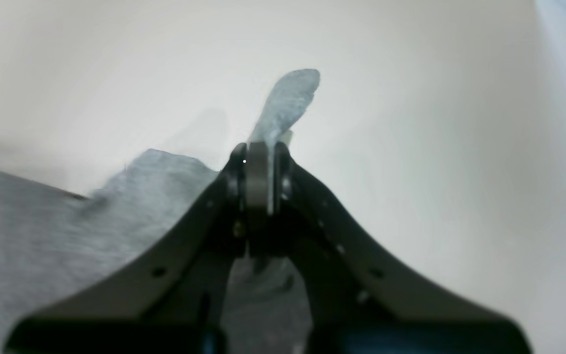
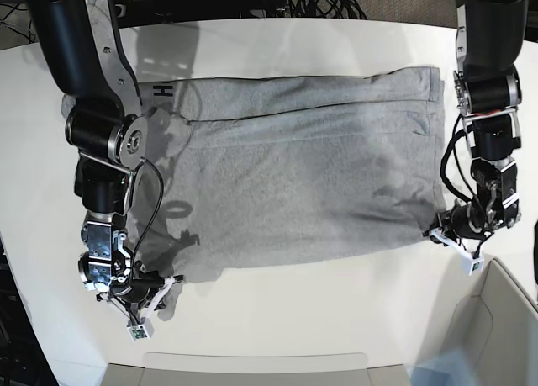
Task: Fold the T-shirt properly
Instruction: 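Lift the hem with both grippers and fold it toward the collar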
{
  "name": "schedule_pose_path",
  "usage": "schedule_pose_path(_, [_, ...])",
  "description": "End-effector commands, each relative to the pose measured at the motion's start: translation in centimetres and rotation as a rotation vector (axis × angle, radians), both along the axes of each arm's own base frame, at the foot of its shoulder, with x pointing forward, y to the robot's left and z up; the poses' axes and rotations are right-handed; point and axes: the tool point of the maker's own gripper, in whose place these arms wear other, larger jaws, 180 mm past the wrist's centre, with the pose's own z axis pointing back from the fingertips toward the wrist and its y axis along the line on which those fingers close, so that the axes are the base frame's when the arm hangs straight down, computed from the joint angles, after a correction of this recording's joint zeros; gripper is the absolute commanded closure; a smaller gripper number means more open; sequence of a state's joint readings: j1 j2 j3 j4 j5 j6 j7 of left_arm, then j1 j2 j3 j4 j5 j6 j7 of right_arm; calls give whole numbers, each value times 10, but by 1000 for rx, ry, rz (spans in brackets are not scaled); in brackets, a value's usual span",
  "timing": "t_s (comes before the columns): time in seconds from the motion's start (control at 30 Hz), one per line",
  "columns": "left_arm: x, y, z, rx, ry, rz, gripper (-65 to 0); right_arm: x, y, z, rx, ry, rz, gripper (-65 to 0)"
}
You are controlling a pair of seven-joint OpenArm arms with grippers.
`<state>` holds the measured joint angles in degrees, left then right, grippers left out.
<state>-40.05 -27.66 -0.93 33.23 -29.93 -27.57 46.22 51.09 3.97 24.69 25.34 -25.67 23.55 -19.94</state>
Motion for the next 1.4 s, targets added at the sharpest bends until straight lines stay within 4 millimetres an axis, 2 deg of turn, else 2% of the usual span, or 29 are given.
schedule_pose_path(0.0, [23,5,40,23,-105,-9,0,15,-11,32,1,-81,-22,0])
schedule_pose_path(0.03, [21,3,42,37,-110,-25,0,14,-20,30,-8,-77,-33,0])
schedule_pose_path(0.07, [13,1,37,49,-93,-41,0,10,-24,24,-12,-66,-38,0])
schedule_pose_path(0.17, [-1,-5,38,91,-96,-88,0,5,-28,16,-12,-51,-45,0])
schedule_pose_path(0.3, [-20,7,42,91,-105,-54,0,-3,-31,1,-17,-27,-50,0])
schedule_pose_path(0.37, [-27,11,44,96,-109,-44,0,-8,-40,-1,-43,-14,-64,0])
schedule_pose_path(0.47, [-39,11,39,112,-95,-54,0,-17,-39,11,-90,-8,-16,0])
schedule_pose_path(0.53, [-45,9,39,128,-89,-70,0,-27,-28,17,-130,6,41,0])
schedule_pose_path(0.67, [-58,4,38,158,-77,-100,0,-51,-30,29,-236,8,50,0])
schedule_pose_path(0.77, [-71,0,32,173,-49,-122,0,-68,-29,29,-278,2,64,0])
schedule_pose_path(1.07, [-103,-4,8,185,18,-147,0,-110,-43,6,-361,73,66,0])
schedule_pose_path(1.37, [-113,-20,33,253,-7,-221,0,-142,-52,7,-419,52,39,0])
